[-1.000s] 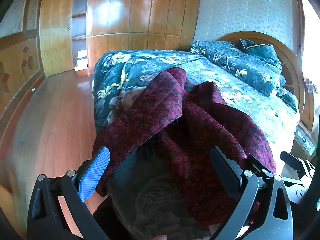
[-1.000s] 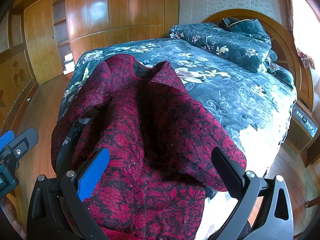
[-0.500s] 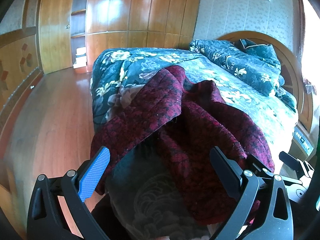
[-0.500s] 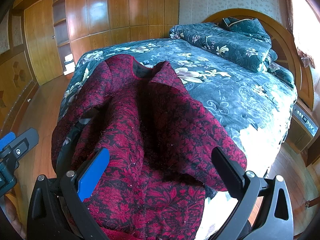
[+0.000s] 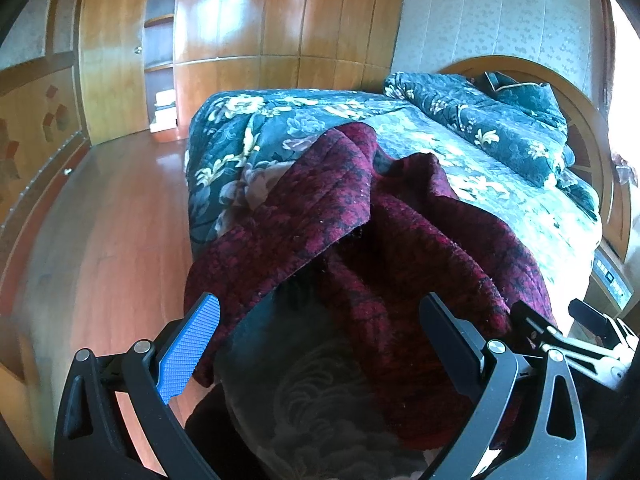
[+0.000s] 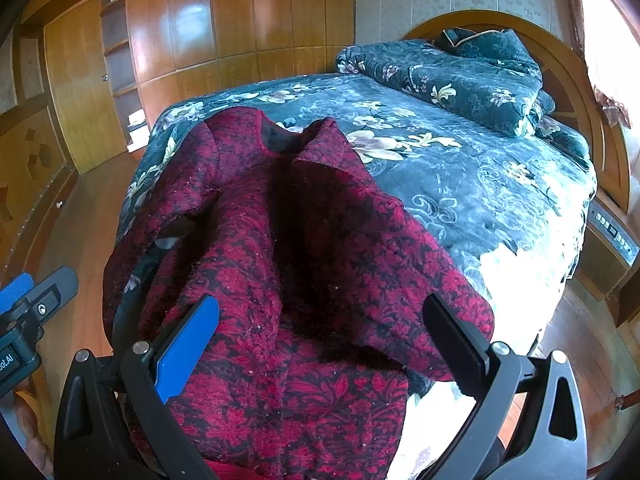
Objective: Fold small clothes
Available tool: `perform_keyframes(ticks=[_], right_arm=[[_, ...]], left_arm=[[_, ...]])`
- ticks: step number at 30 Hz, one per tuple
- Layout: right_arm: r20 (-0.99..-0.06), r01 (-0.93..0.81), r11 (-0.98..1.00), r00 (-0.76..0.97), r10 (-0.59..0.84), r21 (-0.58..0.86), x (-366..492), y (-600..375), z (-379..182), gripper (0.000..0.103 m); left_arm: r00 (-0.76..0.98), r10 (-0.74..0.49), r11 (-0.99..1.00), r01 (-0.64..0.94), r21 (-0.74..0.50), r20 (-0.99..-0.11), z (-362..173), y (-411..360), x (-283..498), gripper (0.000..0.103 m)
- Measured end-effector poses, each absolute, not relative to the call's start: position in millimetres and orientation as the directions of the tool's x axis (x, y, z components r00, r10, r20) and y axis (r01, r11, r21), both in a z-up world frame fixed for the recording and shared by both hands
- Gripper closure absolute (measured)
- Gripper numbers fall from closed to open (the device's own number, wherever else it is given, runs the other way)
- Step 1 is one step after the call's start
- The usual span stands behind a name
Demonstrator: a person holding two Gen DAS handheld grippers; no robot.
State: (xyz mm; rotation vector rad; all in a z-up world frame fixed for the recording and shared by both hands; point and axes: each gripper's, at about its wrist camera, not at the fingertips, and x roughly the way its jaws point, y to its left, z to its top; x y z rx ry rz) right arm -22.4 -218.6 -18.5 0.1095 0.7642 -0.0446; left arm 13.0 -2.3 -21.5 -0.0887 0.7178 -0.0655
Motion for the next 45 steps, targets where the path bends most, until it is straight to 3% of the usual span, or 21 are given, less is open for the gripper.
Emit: perform_keyframes(ticks=[10,20,24,29,31,32,33,34,35,36,40,45], right_arm=[[-0.698,0.104,0.963,0.709,0.104,0.249,-21,-276,-19,0.002],[-0.771,0.352,0.863,0.634,0.064,0.361,-28,-387,-57,0.002],[-0.783,0.390,0.816,0.611,0.117,0.426,-25,-417,-79,0.002],[-0.729,0.283,0.769,0.604,0.322,0.573,-12,-408,-94,0.002],[-0.714,0.261,0.731,0.564,0.414,0.630,-4,-400,-105,0.011],[-0.713,0.250,0.731,0.554,0.430,0.635,-2,-397,-107,0.032],[-0.720,0.235,0.743,0.540,0.436,0.627,1,-391,-106,0.047],[-0.721,0.218,0.753,0.535,0.440,0.621,2,-388,-103,0.056],[-0.719,0.196,0.765,0.540,0.438,0.613,3,-387,-97,0.079],[-0.720,0.187,0.781,0.555,0.417,0.596,4,-388,-88,0.091],[-0.693,0.200,0.843,0.676,0.249,0.498,10,-418,-33,0.093],[-0.680,0.394,0.872,0.726,-0.102,0.290,35,-479,26,0.094]], left_arm=[[0.715,-0.168,0.984,0.084,-0.155,-0.679,-33,-6,22,0.004],[0.560,-0.350,0.927,0.092,-0.363,-0.751,-68,3,48,0.004],[0.497,-0.457,0.874,0.097,-0.477,-0.737,-82,3,54,0.004],[0.454,-0.511,0.841,0.085,-0.535,-0.730,-94,7,60,0.004],[0.443,-0.500,0.841,0.042,-0.539,-0.744,-97,13,62,0.004],[0.441,-0.493,0.842,0.024,-0.539,-0.750,-100,16,63,0.004],[0.440,-0.492,0.839,0.010,-0.544,-0.751,-102,19,63,0.004],[0.443,-0.487,0.840,0.002,-0.543,-0.752,-101,20,64,0.004],[0.447,-0.480,0.843,-0.004,-0.538,-0.755,-101,21,65,0.004],[0.448,-0.479,0.843,-0.006,-0.538,-0.755,-101,22,66,0.006],[0.433,-0.492,0.834,-0.014,-0.551,-0.755,-107,22,72,0.010],[0.427,-0.508,0.821,-0.020,-0.570,-0.748,-115,27,78,0.010]])
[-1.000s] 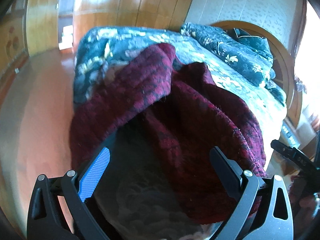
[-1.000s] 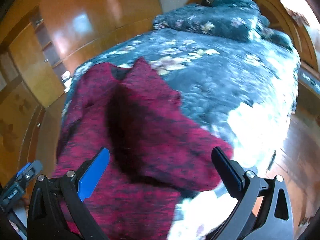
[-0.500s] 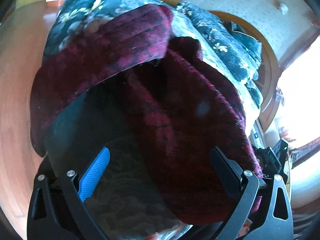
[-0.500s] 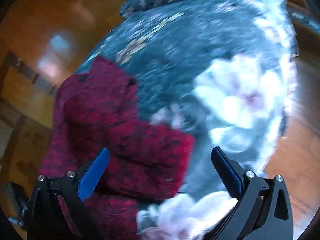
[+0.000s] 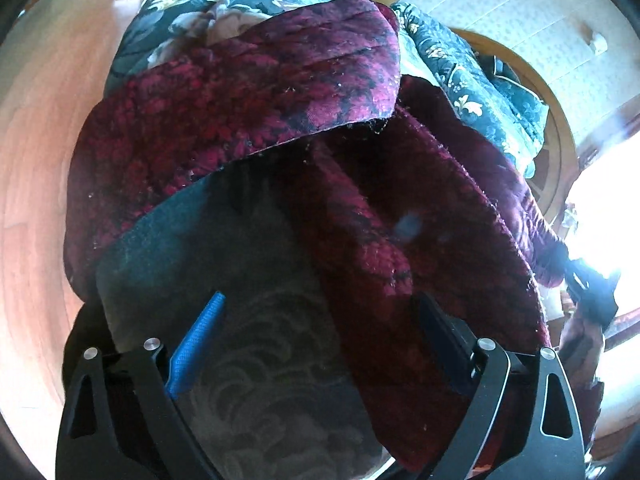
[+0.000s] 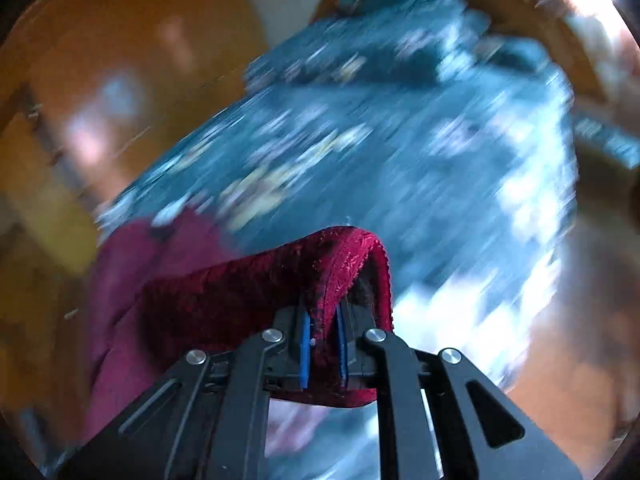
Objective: Fold small clothes
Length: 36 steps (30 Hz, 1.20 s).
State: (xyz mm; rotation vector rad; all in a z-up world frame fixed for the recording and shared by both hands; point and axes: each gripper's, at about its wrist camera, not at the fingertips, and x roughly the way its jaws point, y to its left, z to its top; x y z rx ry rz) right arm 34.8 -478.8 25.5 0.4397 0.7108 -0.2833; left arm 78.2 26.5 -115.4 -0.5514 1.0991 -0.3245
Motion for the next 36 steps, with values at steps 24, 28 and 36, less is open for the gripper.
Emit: perform_keyframes(ticks=[24,28,36], right_arm=[[-0.757,0.093,0.785,0.355,0.549,0.613,-44,-340,-98,0.088],[-0.728,-0.028,0.827,0.460,0.509,0.561,-53,-338,-36,0.090],[-0.781,-0.158,0.900,0.450,0.432,0.407,-103,-336,0,0.091]], left_arm=[[0.471,-0.572,0.796,0.122,-0.593,-0.671,-88,16,103,0.087],[0.533,-0.556,0.804,0.152,-0.574,-0.638,-43,48,92,0.087],[0.450,-0.494,0.865,0.163,-0.475,-0.744,-39,82,57,0.077]])
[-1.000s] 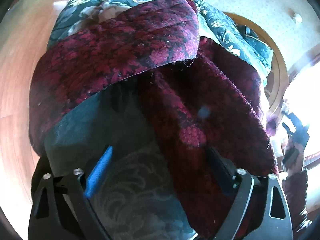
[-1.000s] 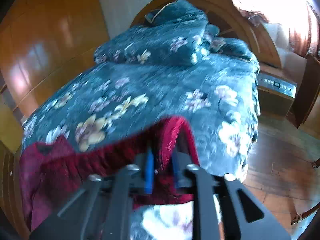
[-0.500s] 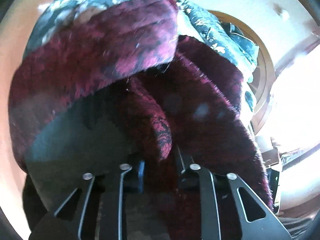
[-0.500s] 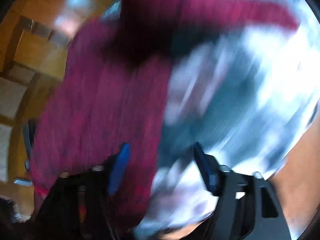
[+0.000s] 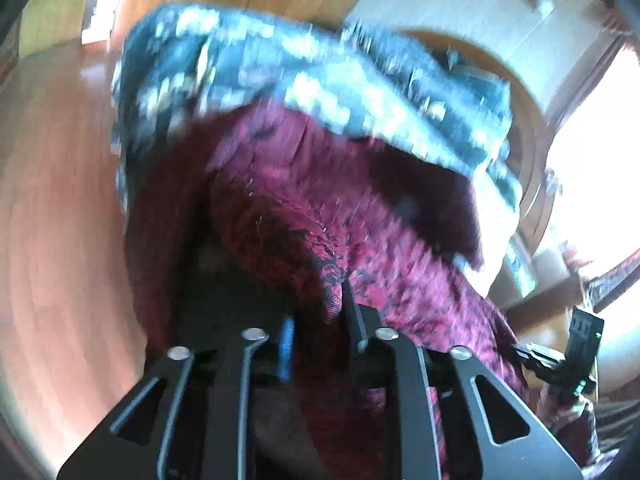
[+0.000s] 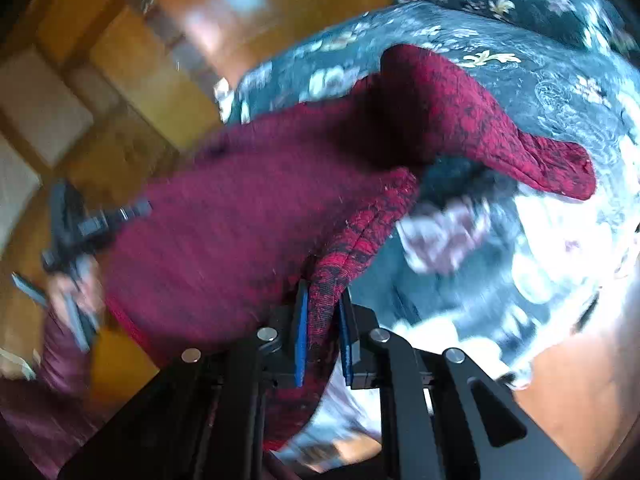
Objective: Fold small clothes
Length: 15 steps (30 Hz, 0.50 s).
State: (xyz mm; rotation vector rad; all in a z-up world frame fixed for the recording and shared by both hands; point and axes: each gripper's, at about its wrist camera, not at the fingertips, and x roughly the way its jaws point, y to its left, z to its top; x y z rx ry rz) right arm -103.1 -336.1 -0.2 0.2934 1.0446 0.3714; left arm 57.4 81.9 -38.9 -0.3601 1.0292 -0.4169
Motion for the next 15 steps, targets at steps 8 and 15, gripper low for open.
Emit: perform_keyframes(ticks=[8,15], right_arm=[[-0.933,-0.028,0.979,0.300,0.199,0.200,-107,-343,-69,0.064],[-0.881,-0.073,0.978,0.425,0.208,0.195,-77,-314,-38,0.038]], left_arm=[[0.457,-0.333,0.898,-0.112,-0.425,-0.825,-101,150,39,0.056],[0.527,-0.215,0.884,-0.252,-0.393,-0.822,-116,180,37,0.032]])
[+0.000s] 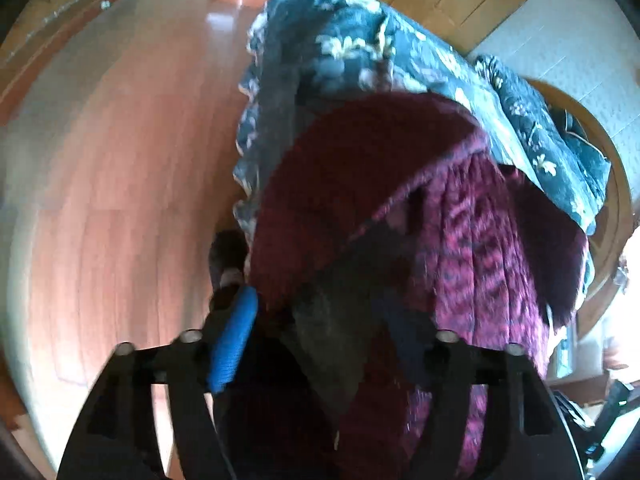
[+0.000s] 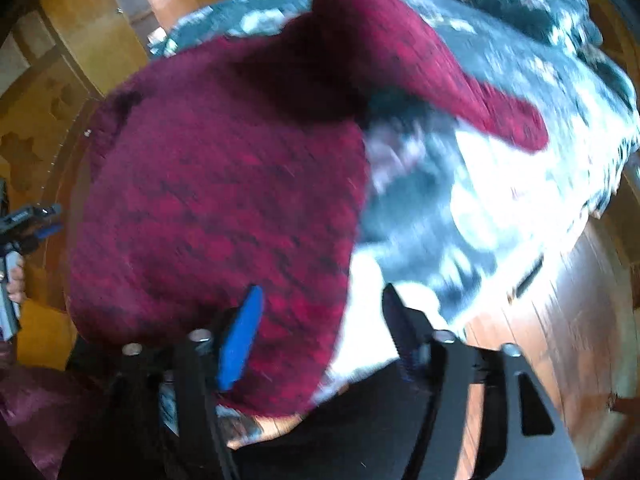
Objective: Fold small clothes
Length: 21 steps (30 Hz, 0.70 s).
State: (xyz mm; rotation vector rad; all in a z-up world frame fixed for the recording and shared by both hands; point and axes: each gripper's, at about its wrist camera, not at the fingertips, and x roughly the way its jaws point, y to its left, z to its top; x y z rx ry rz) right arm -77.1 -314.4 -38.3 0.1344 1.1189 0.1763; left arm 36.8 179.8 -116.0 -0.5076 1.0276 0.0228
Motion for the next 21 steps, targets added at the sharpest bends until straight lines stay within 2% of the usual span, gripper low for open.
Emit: perform_keyframes(ticks=[4,7,10,11,14,15,16,17,18,19,21], right_arm=[[-0.854,-0.147,0.956,0.429,0.294,0.255,-53,-266,-31,0.036],[-0.850,-0.197,0.939,0.402,0.341,0.284,-36,-233,-36,0.035],[-0.855,-0.217,0.934,0.383,0.348,0.283,-29,-209,-49,0.033],[-0.861,-0.219,0.937,0.379,0.340,0.273,-26,-202,-52,0.029],[-0.864,-0.218,0.941,0.382,0.328,0.261,-20,-196,-58,0.023],[-0.865,-0.211,0.940,0.378,0.330,0.267,-16,-195,-60,0.022],[-0.866,-0.204,0.941,0.375,0.331,0.271,-13,-196,-61,0.022],[-0.866,-0.196,0.941,0.373,0.333,0.277,-11,-197,-63,0.022],[-0.865,-0.191,0.941,0.374,0.334,0.281,-10,-198,-65,0.021],[-0.864,-0.189,0.941,0.376,0.335,0.282,-13,-201,-66,0.021],[-0.864,-0.187,0.941,0.377,0.332,0.281,-11,-199,-68,0.021]], left_arm=[[0.548,-0.072,0.950,-0.217,-0.224,-0.833,-118,162,53,0.029],[0.528,-0.032,0.967,-0.199,-0.160,-0.849,-136,157,67,0.029],[0.517,-0.098,0.953,-0.198,-0.231,-0.850,-152,159,70,0.029],[0.537,-0.118,0.948,-0.189,-0.255,-0.836,-153,157,70,0.029],[0.551,-0.054,0.967,-0.179,-0.181,-0.833,-156,145,78,0.029],[0.555,-0.035,0.967,-0.191,-0.168,-0.831,-159,145,83,0.034],[0.550,-0.036,0.962,-0.207,-0.178,-0.834,-162,148,90,0.056],[0.543,-0.048,0.957,-0.216,-0.194,-0.839,-165,151,95,0.066],[0.534,-0.056,0.946,-0.241,-0.215,-0.844,-168,157,103,0.084],[0.540,-0.038,0.938,-0.271,-0.216,-0.841,-168,164,108,0.090],[0.580,0.025,0.924,-0.324,-0.203,-0.814,-157,180,117,0.092]])
